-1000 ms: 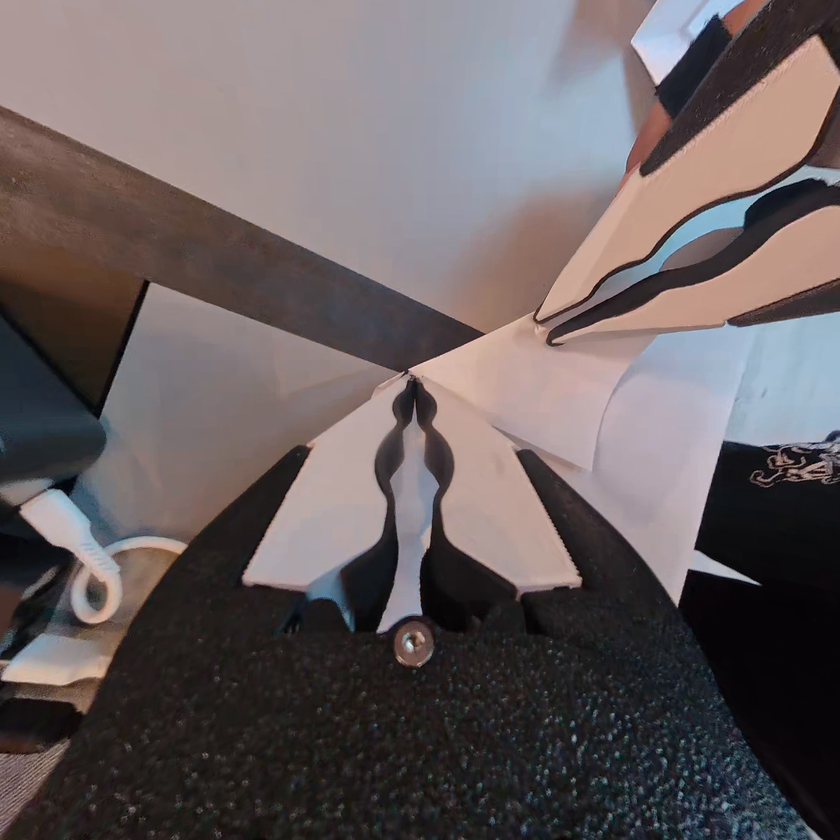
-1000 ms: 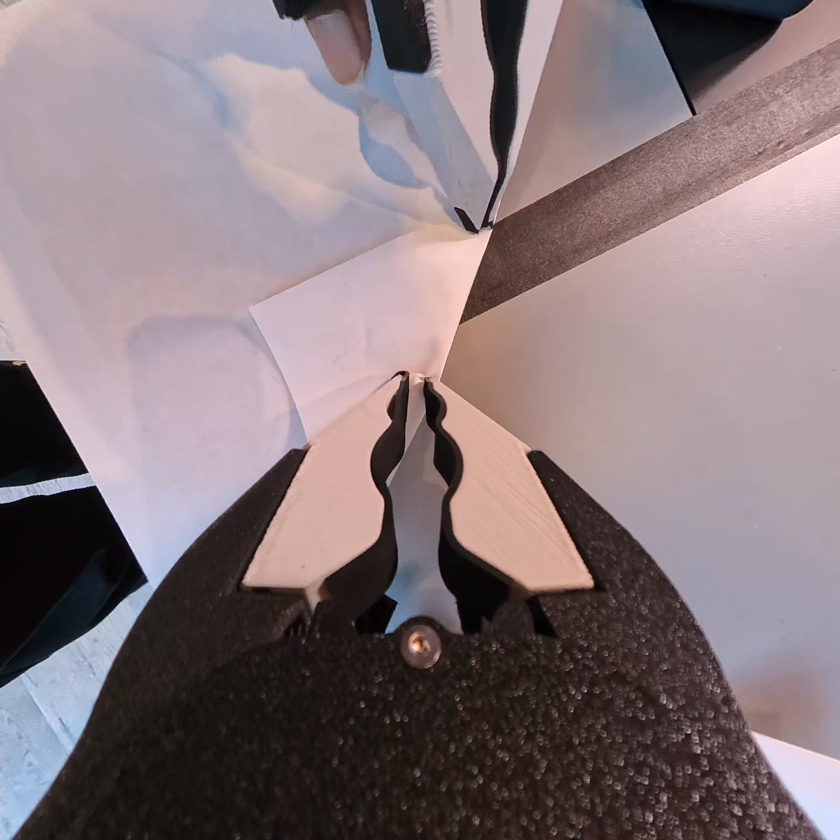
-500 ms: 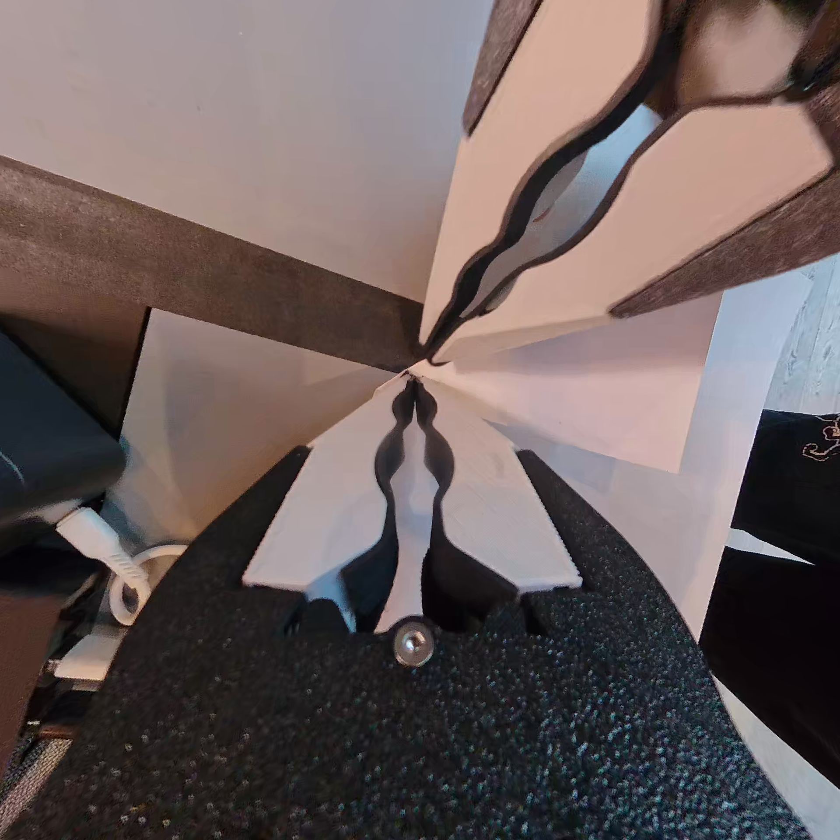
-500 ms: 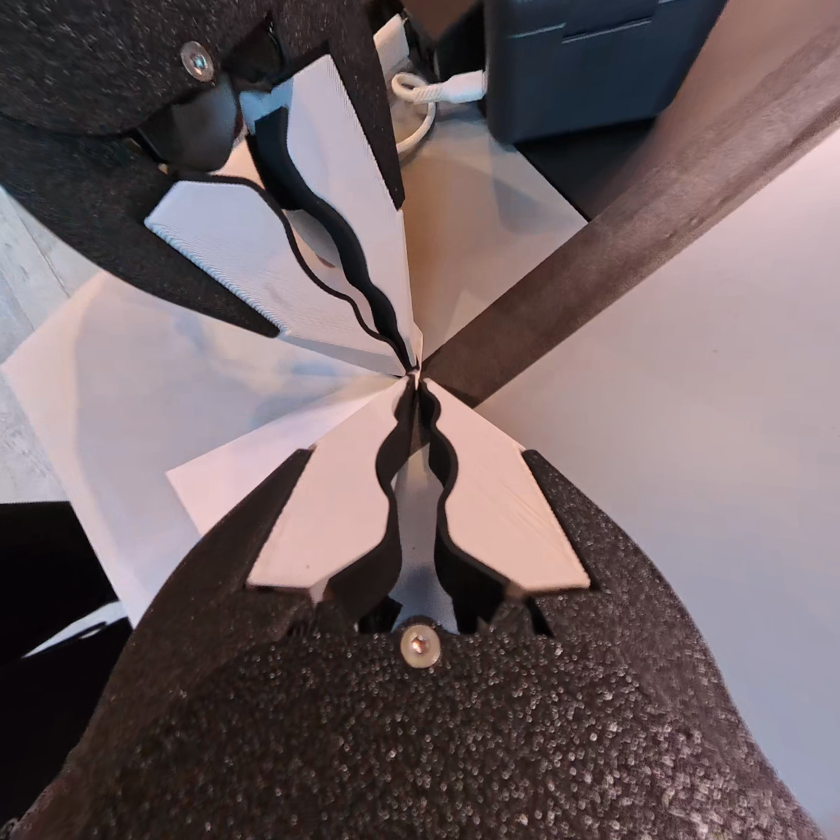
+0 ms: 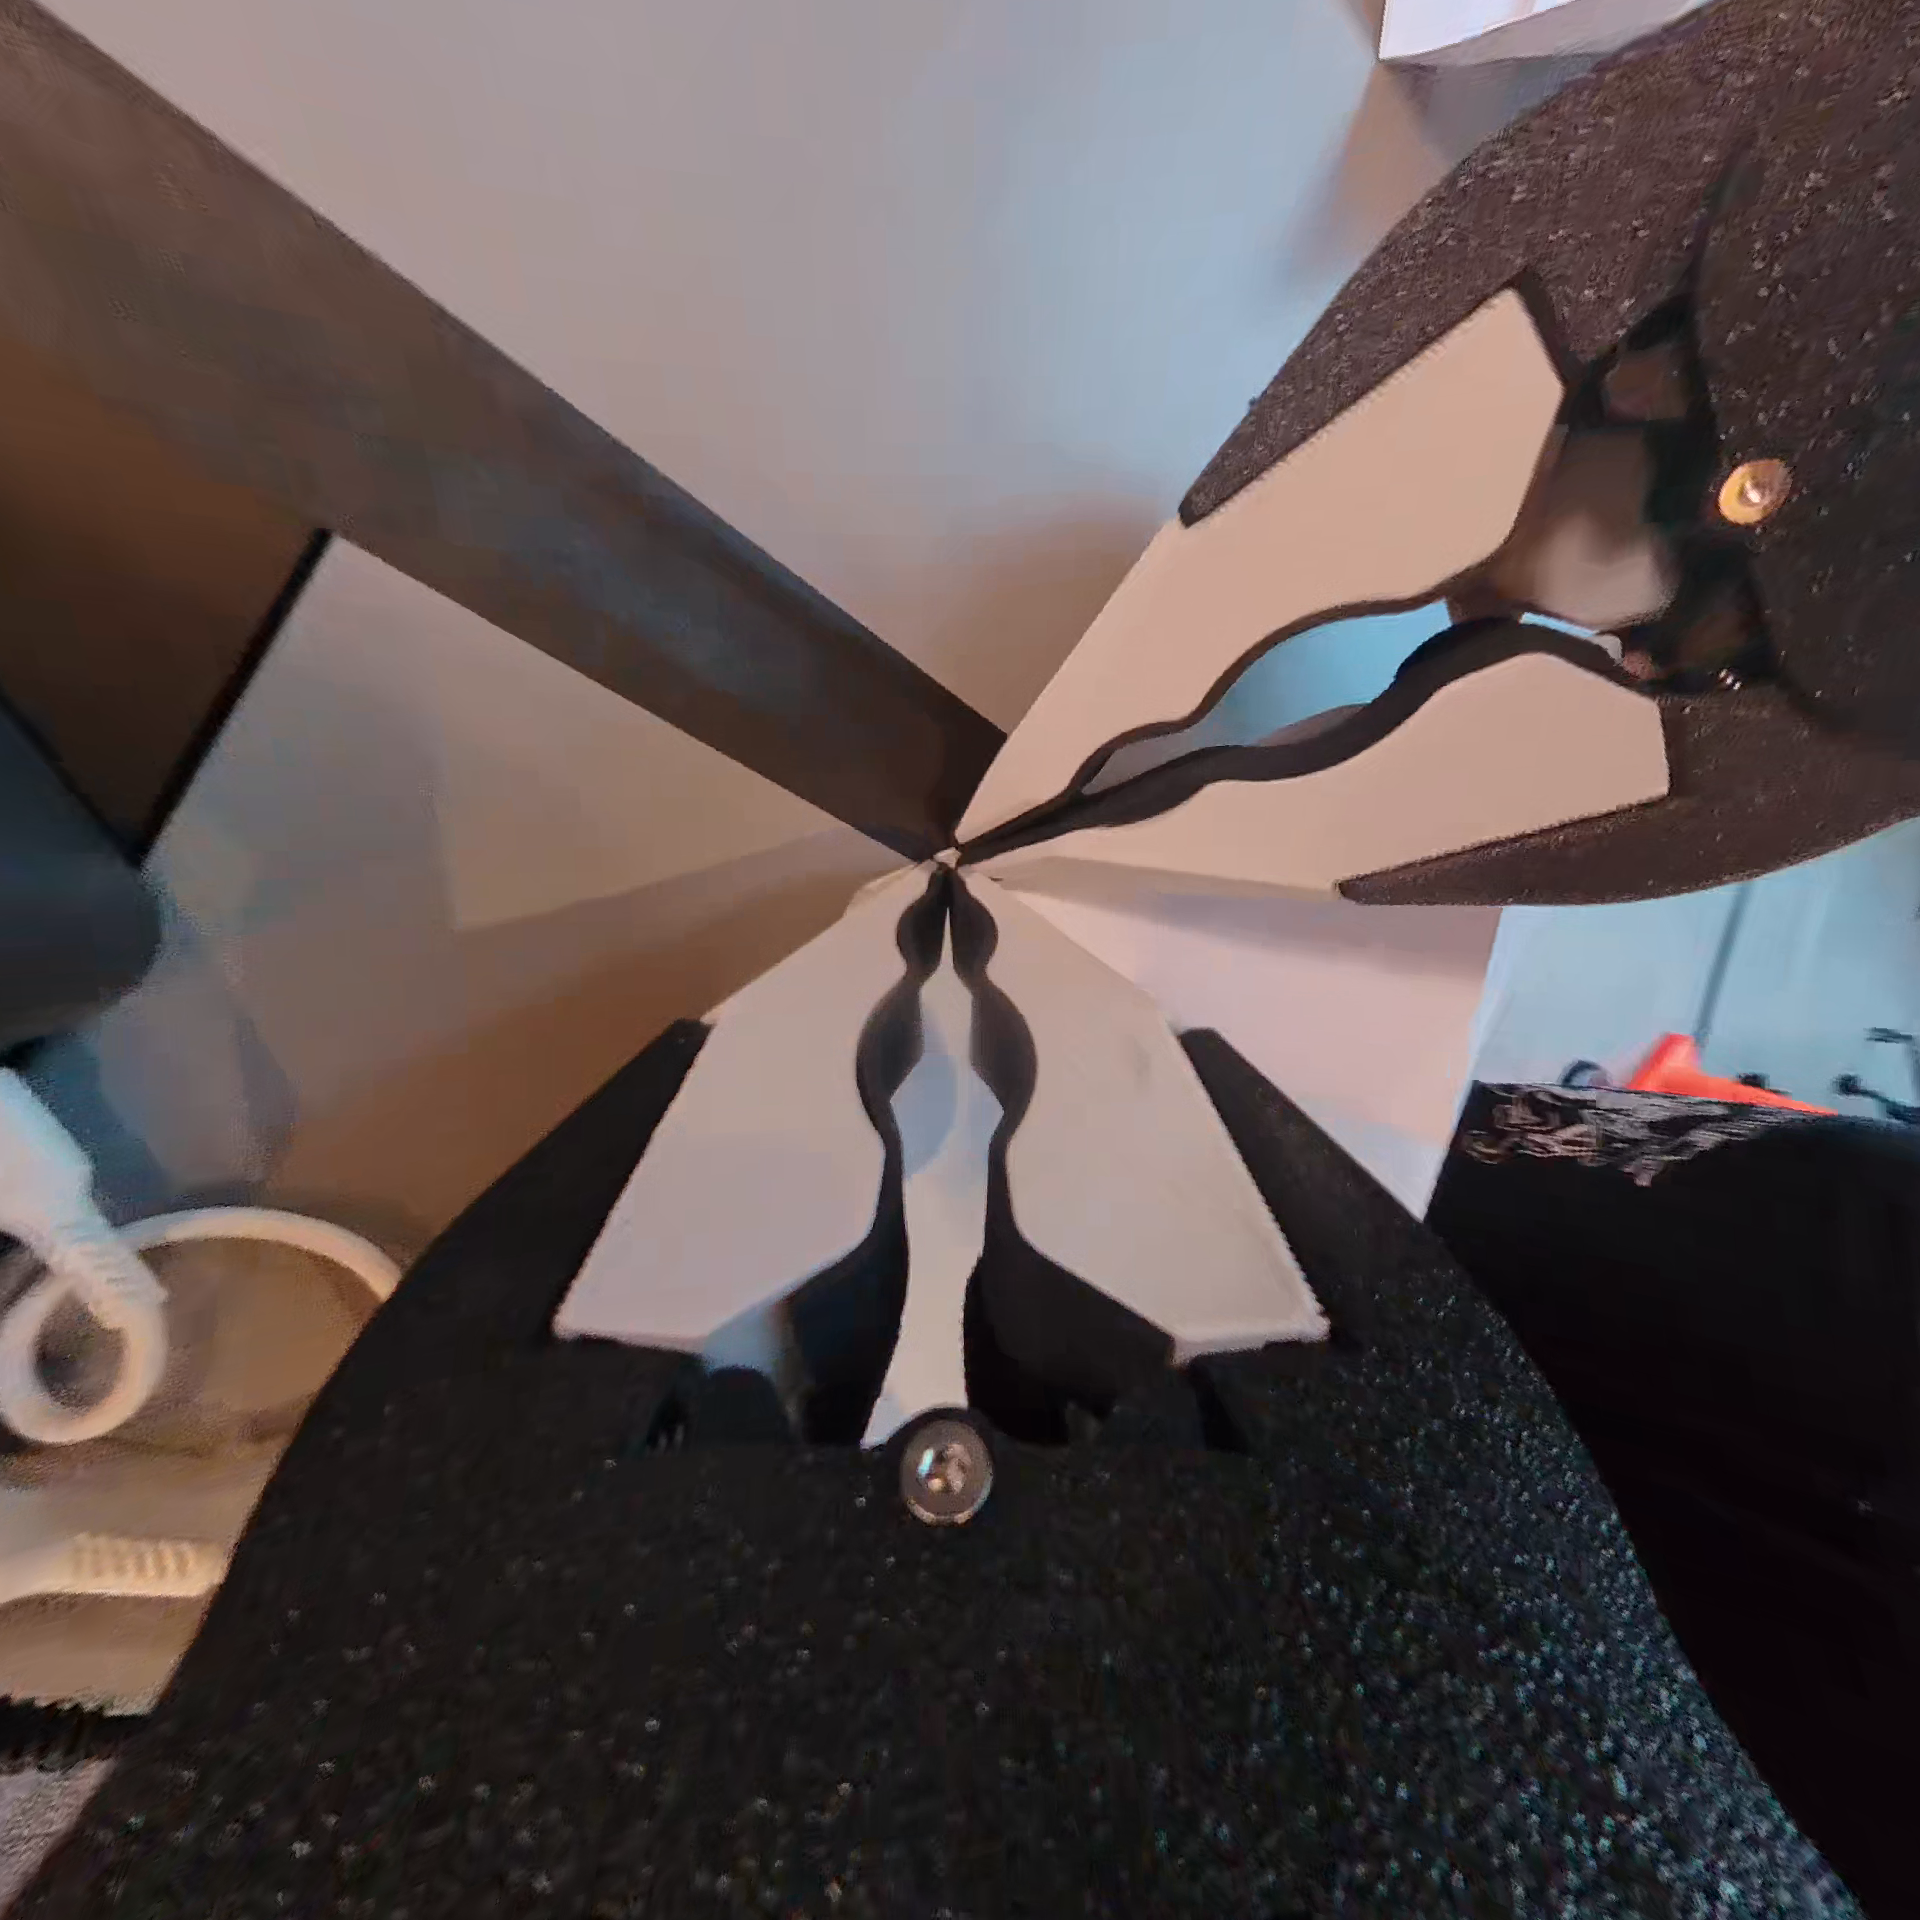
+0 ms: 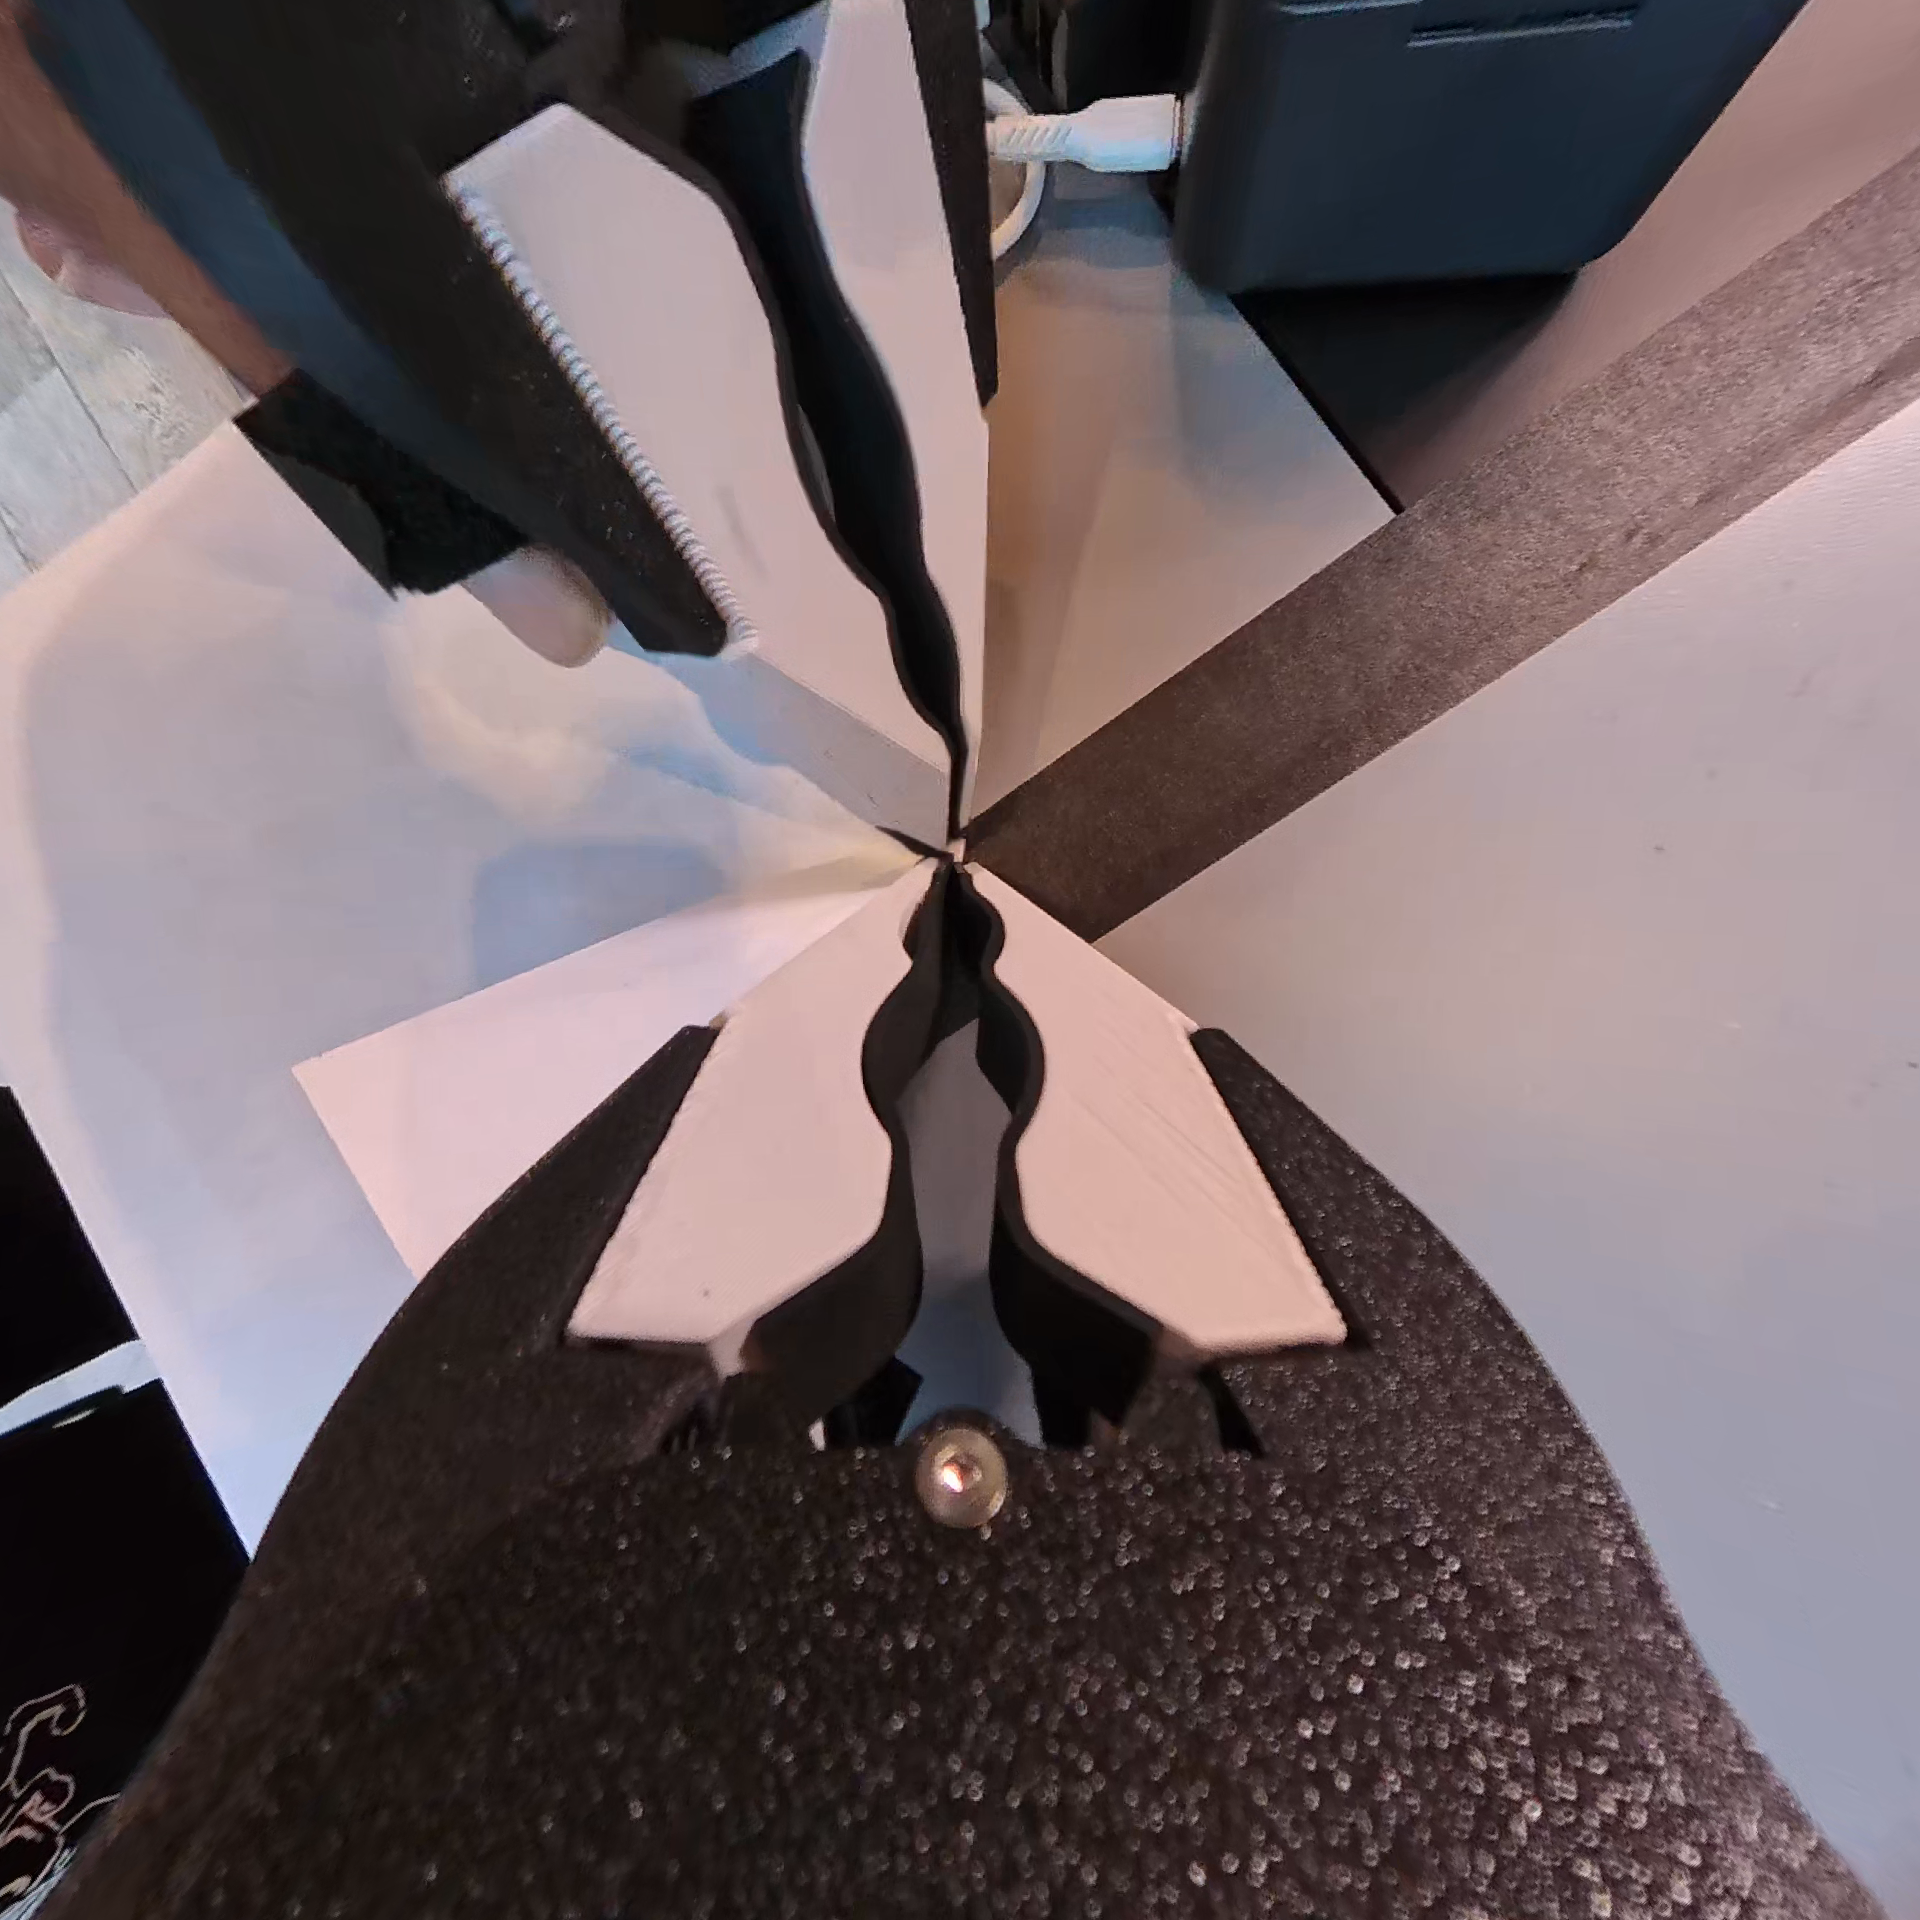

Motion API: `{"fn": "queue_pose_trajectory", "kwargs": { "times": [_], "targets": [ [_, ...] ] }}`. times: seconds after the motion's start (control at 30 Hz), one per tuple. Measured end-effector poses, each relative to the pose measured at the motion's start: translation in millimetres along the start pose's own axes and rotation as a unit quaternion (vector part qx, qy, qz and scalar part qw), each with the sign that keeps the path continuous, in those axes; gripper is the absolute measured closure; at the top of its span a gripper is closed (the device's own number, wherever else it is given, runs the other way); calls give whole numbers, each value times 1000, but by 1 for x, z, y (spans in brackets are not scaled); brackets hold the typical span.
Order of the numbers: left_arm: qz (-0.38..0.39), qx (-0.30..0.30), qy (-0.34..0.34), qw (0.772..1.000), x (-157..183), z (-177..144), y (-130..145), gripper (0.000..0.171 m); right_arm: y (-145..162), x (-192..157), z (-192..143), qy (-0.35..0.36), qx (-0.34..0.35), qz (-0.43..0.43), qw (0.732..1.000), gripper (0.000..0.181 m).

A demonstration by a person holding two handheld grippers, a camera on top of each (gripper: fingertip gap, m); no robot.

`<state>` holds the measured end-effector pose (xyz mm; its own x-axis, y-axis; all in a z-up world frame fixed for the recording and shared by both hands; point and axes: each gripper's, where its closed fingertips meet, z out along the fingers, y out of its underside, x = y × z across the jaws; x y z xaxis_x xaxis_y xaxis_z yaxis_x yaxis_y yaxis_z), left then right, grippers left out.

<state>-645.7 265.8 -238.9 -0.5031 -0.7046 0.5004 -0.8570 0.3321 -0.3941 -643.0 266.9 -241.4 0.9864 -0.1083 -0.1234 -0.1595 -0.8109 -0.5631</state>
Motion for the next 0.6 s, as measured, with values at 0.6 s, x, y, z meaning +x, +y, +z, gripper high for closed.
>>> {"fn": "queue_pose_trajectory", "kwargs": {
  "times": [0.6],
  "targets": [
    [81,-38,-46,995,-1,0,3,171,-8,1,-18,-60,-7,-155,986,181]
  ]
}}
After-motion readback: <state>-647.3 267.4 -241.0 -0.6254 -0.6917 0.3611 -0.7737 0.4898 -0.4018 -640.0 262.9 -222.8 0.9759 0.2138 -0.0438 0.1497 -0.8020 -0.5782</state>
